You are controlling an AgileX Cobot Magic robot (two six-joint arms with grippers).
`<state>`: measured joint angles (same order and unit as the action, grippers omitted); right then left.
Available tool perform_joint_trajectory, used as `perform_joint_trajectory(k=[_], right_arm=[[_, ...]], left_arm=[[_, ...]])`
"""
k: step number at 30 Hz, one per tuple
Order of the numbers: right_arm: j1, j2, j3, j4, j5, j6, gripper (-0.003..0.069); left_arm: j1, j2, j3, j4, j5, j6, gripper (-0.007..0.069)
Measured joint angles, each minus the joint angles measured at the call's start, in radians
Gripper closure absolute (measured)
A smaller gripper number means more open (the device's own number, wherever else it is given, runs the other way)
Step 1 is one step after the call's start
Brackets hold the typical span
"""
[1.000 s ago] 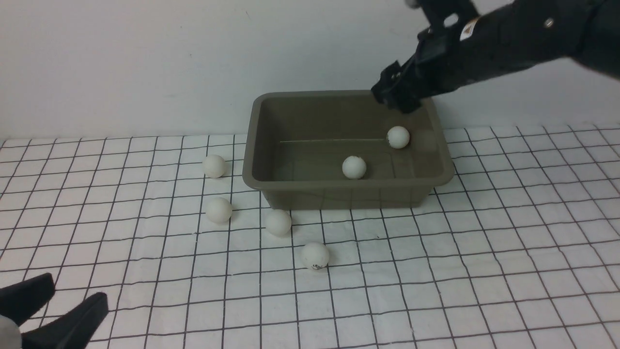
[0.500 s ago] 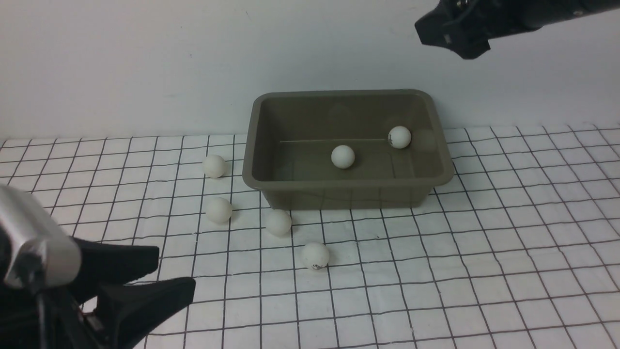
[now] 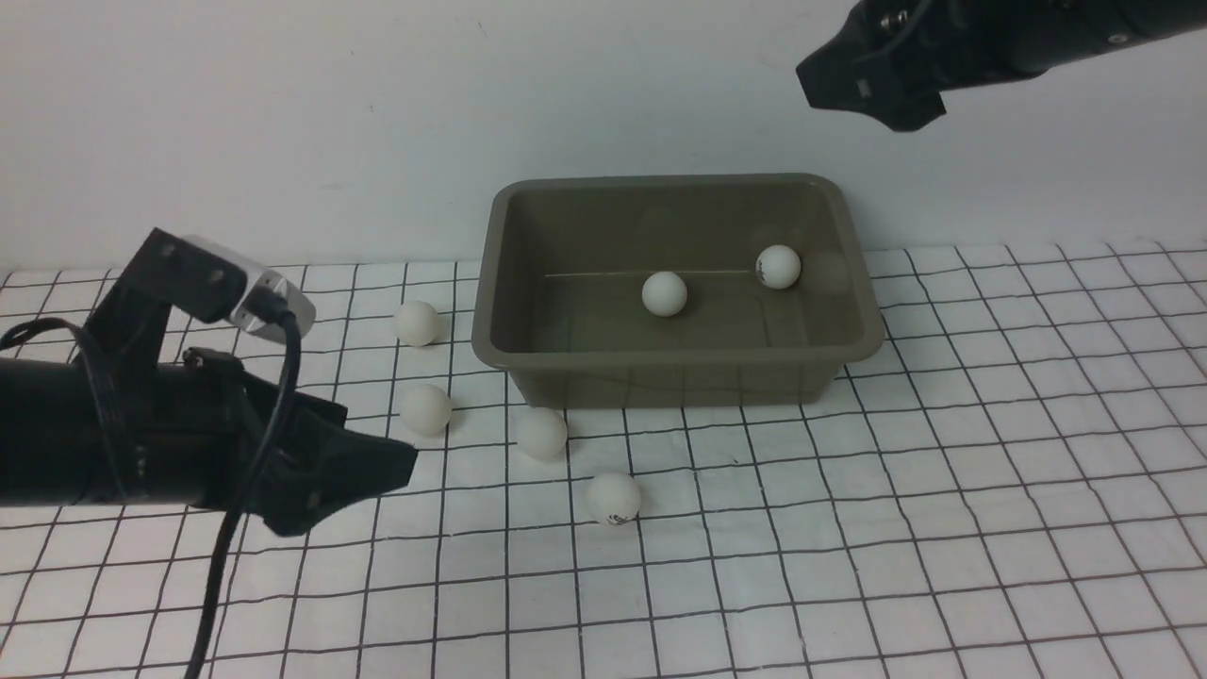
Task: Put the table tennis balls into the box on the white checkered tablecloth.
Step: 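Reach for and grasp a ping pong ball on the table beside the basket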
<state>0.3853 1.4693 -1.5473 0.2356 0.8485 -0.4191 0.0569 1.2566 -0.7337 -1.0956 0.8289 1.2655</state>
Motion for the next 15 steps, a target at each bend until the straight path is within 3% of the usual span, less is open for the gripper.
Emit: perform_joint_trajectory(k=[9,12,15], right_arm=[[0.0,0.0,0.0,-0.004,-0.013,0.005,0.0111],[0.0,0.0,0.0,-0.016,-0.013,0.007,0.0111],[0.0,0.0,0.0,-0.031,-0.015,0.007,0.0111]], left_arm=[[-0.076,0.11,-0.07,-0.056,-0.096,0.042,0.0082],[-0.076,0.112,-0.071,0.017,-0.167,-0.016,0.0095],[-0.076,0.112,-0.071,0.182,-0.21,-0.148,0.0127]])
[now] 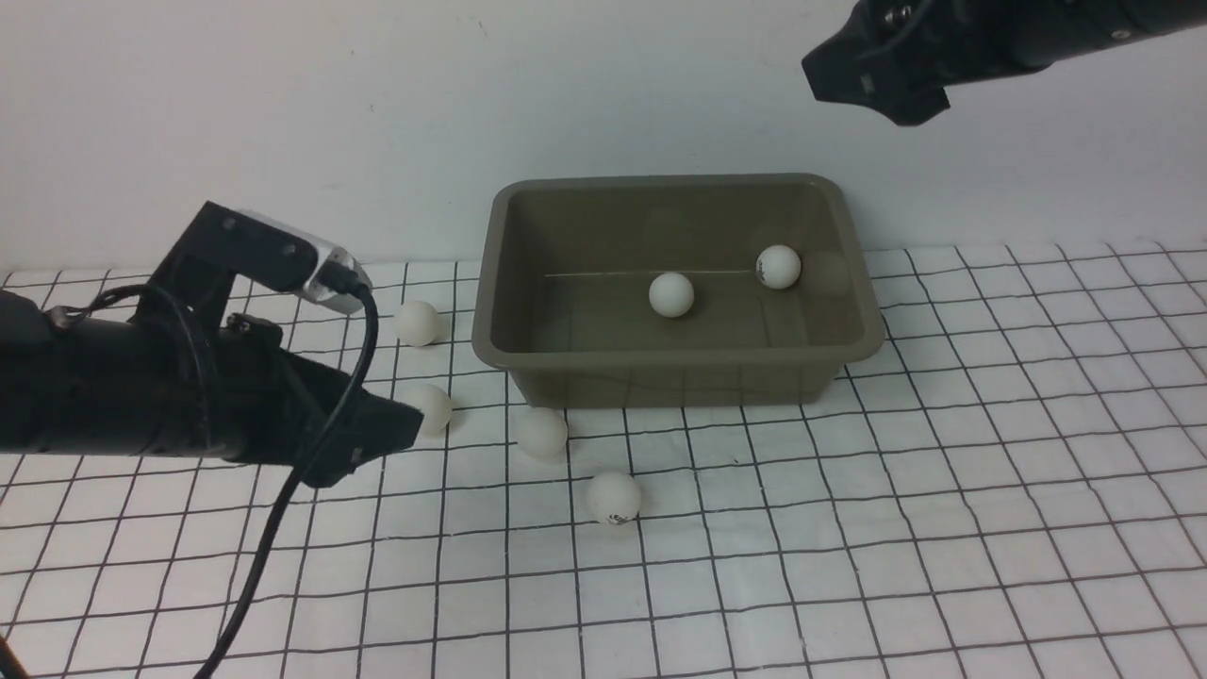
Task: Put the table tennis balls into the box on the white checkered tablecloth.
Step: 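Reach for and grasp a ping pong ball on the table beside the basket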
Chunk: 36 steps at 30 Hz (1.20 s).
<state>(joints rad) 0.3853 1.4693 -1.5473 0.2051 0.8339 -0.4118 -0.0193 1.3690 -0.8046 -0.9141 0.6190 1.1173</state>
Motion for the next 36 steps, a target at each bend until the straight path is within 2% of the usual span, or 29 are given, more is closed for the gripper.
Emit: perform_joint_trajectory(k=[7,9,13,18,22,27,32,36], right_arm=[[0.0,0.0,0.0,-0.005,-0.017,-0.001,0.0111],[0.0,0.0,0.0,-0.012,-0.022,-0.003,0.0111],[0.0,0.0,0.0,-0.028,-0.026,-0.004,0.0111],[0.0,0.0,0.0,-0.03,-0.026,-0.004,0.0111],[0.0,0.0,0.0,-0.03,-0.026,-0.004,0.0111],[0.0,0.0,0.0,-0.03,-0.026,-0.004,0.0111],[0.0,0.0,0.0,-0.03,-0.026,-0.004,0.0111],[0.0,0.0,0.0,-0.03,-0.026,-0.004,0.0111]], left_arm=[[0.0,0.001,-0.001,0.388,0.004,-0.35,0.0167],[-0.003,0.001,-0.023,0.428,0.02,-0.399,0.0167],[-0.05,0.002,-0.11,0.442,0.088,-0.417,0.0167],[-0.235,0.008,-0.228,0.443,0.111,-0.412,0.0167],[-0.377,0.051,-0.242,0.439,0.068,-0.408,0.0167],[-0.451,0.162,-0.244,0.433,0.024,-0.408,0.0151],[-0.461,0.277,-0.254,0.423,-0.048,-0.388,0.0081],[-0.47,0.351,-0.283,0.348,-0.071,-0.335,0.0071]])
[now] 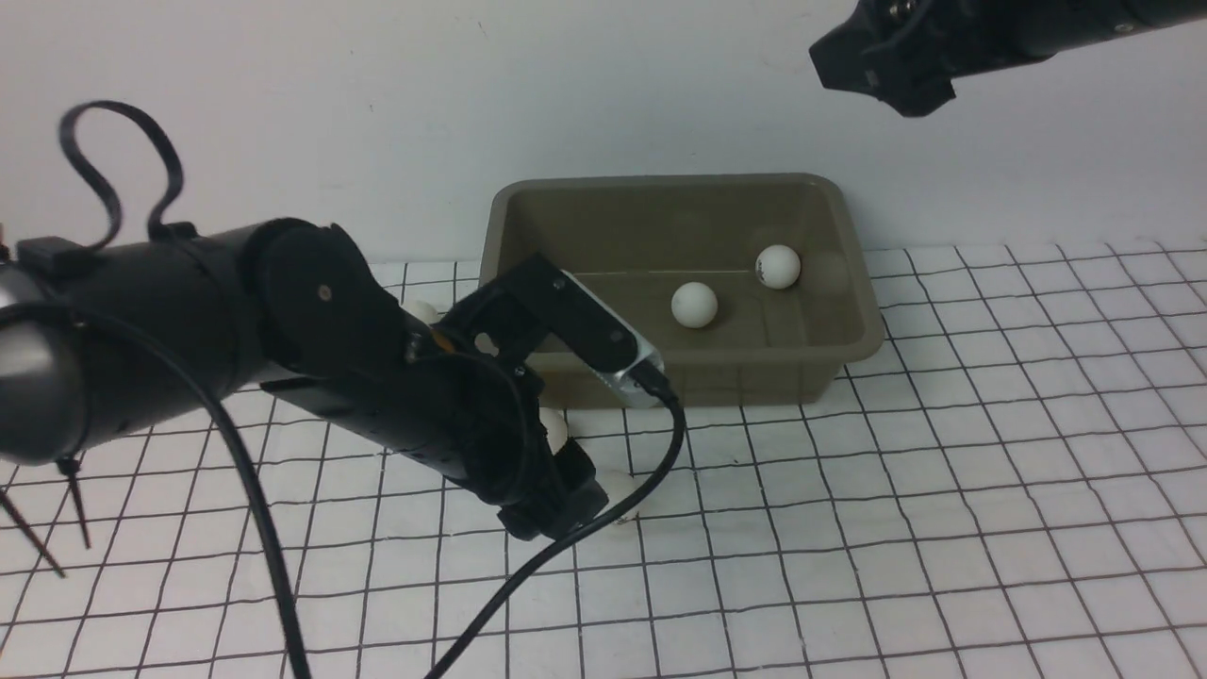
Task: Put the table tennis balls into the box on the white checkered tablecloth.
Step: 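Reach for and grasp a ping pong ball on the table beside the basket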
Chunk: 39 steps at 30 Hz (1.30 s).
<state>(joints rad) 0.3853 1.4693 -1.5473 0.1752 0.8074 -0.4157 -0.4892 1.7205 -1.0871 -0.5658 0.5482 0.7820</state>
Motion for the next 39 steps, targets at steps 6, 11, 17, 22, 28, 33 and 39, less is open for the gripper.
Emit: perform_joint_trajectory(k=[6,11,17,22,28,33,39], right_arm=[[0.0,0.0,0.0,0.0,0.0,0.0,0.0111],[0.0,0.0,0.0,0.0,0.007,0.0,0.0111],[0.0,0.0,0.0,0.0,0.009,0.0,0.0111],[0.0,0.0,0.0,0.0,0.011,0.001,0.0111],[0.0,0.0,0.0,0.0,0.011,0.001,0.0111],[0.0,0.0,0.0,0.0,0.011,0.001,0.0111],[0.0,0.0,0.0,0.0,0.007,0.001,0.0111]], left_arm=[[-0.011,0.079,-0.025,-0.081,-0.013,0.089,0.0069],[-0.011,0.107,-0.028,-0.087,-0.071,0.098,0.0069],[-0.011,0.107,-0.031,-0.095,-0.106,0.099,0.0069],[-0.011,0.131,-0.031,-0.097,-0.14,0.106,0.0069],[-0.011,0.18,-0.031,-0.099,-0.164,0.113,0.0069],[-0.011,0.197,-0.032,-0.109,-0.195,0.132,0.0072],[-0.011,0.203,-0.032,-0.138,-0.254,0.156,0.0337]])
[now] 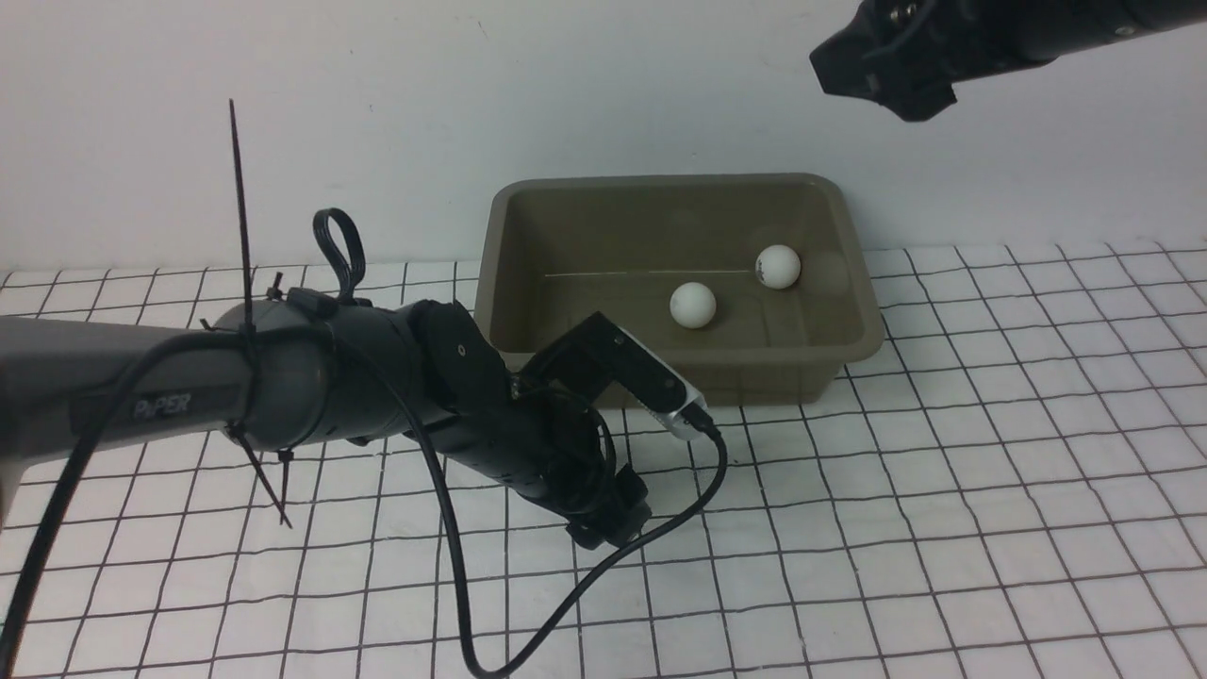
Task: Put the table tennis balls into the box on the white checkered tablecloth.
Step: 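Reach for and grasp a ping pong ball on the table beside the basket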
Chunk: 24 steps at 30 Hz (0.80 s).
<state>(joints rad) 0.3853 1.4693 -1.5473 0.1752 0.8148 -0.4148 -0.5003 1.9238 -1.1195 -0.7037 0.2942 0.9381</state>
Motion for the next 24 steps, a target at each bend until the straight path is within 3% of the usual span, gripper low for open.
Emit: perform_joint_trajectory(k=[9,16,24], right_arm=[[0.0,0.0,0.0,0.004,-0.011,0.0,0.0112],[0.0,0.0,0.0,0.004,-0.011,0.0,0.0113],[0.0,0.0,0.0,0.018,-0.006,0.0,0.0113]], left_arm=[[0.0,-0.014,-0.02,-0.021,0.035,0.03,0.0335],[0.0,-0.182,-0.124,-0.04,0.081,0.08,0.0335],[0.009,-0.066,-0.16,-0.045,-0.167,0.324,0.0335]])
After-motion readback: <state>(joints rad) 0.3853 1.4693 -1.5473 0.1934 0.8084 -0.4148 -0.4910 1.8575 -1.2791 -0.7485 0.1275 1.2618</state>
